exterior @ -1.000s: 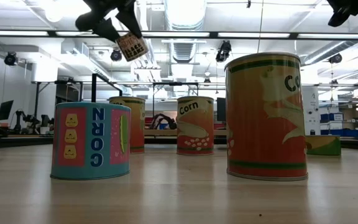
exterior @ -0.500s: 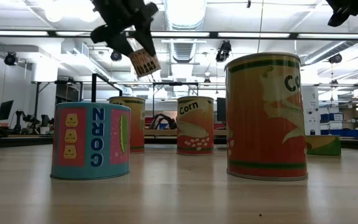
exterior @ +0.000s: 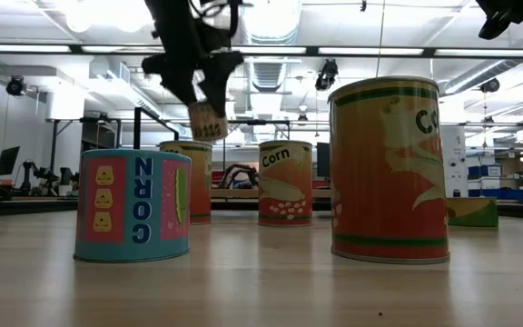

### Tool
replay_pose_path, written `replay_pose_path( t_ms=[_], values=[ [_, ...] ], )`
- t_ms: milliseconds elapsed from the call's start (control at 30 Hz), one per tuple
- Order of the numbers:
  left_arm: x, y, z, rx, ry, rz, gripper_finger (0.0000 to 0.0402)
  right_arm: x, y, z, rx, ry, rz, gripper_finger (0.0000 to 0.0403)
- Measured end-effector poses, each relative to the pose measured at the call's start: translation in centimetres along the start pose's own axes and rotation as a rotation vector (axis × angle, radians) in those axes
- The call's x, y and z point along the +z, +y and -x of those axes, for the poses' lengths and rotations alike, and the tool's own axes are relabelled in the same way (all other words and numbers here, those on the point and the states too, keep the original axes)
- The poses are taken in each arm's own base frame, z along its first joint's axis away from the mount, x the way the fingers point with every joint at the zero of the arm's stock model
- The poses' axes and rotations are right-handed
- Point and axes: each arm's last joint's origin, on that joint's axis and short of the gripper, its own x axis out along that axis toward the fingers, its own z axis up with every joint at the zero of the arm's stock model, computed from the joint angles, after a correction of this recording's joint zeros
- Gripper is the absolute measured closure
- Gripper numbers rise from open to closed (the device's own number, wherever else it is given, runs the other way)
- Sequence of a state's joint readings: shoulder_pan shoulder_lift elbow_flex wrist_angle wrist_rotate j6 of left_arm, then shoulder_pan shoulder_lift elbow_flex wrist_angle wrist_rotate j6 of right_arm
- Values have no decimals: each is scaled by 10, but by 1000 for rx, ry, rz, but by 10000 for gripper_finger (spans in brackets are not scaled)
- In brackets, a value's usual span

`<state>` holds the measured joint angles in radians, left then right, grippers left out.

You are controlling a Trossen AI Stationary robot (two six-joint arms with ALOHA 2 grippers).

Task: Pick and place cans onto a shelf
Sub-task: Put the small yellow canned bean on the shelf

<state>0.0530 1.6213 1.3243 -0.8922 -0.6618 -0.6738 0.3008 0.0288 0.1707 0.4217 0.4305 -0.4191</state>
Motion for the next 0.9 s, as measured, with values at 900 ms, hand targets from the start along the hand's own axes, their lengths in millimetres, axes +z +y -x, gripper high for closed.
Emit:
replay_pose_path(
  t_ms=[900],
  values=[
    [-4, -8, -57, 43, 134, -29, 92, 0, 0, 0, 0, 0, 0, 385]
  ],
)
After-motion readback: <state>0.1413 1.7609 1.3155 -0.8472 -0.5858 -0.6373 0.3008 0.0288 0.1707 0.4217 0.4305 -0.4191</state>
